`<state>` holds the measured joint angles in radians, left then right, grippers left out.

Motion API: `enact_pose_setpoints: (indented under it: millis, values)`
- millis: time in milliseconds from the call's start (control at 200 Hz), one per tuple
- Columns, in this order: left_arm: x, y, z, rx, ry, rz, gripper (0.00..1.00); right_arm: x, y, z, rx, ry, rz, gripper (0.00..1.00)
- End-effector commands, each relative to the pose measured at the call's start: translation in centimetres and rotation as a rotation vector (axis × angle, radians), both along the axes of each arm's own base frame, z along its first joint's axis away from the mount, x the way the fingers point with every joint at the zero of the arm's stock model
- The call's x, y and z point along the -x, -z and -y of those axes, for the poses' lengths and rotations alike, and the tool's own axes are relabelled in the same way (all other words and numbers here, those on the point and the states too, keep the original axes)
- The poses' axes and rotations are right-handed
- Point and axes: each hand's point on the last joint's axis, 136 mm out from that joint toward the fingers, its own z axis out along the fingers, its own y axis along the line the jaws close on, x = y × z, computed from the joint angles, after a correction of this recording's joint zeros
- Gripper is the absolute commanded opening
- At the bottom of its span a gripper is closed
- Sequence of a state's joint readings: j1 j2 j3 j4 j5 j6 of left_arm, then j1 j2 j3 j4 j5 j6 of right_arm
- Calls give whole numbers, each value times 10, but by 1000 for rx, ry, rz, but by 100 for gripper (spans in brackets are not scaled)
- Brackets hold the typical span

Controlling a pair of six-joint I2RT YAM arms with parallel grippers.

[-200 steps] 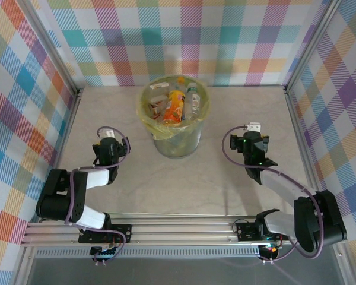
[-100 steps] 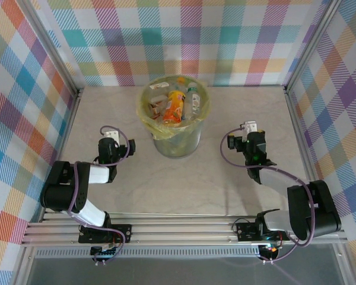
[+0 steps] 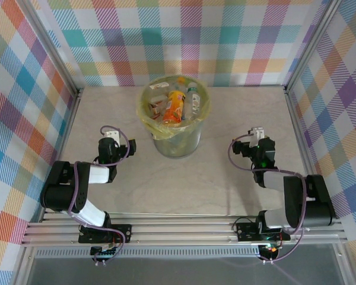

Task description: Put the plastic bottles in the bin

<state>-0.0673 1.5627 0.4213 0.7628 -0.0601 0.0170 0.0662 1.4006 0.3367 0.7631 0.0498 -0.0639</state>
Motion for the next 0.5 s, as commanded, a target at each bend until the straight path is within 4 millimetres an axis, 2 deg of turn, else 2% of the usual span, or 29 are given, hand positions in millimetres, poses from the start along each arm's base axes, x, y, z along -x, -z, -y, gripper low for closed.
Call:
enact_pose_setpoints:
  millis: [0, 90, 195, 290, 495]
  values:
    - [-5, -8, -2, -4, 8, 38, 100, -8, -14, -9, -34, -52, 89, 100]
    - [-5, -9, -2, -3, 8, 38, 100, -12, 1, -11, -37, -71, 68, 100]
    - [-5, -8, -2, -5, 7, 38, 100, -14, 0, -5, -78, -66, 57, 100]
    - [-5, -8, -2, -4, 8, 38, 100, -25, 5, 16, -105, 53, -8, 100]
    - [-5, -8, -2, -6, 9, 37, 100, -24, 4, 17, -104, 57, 4, 100]
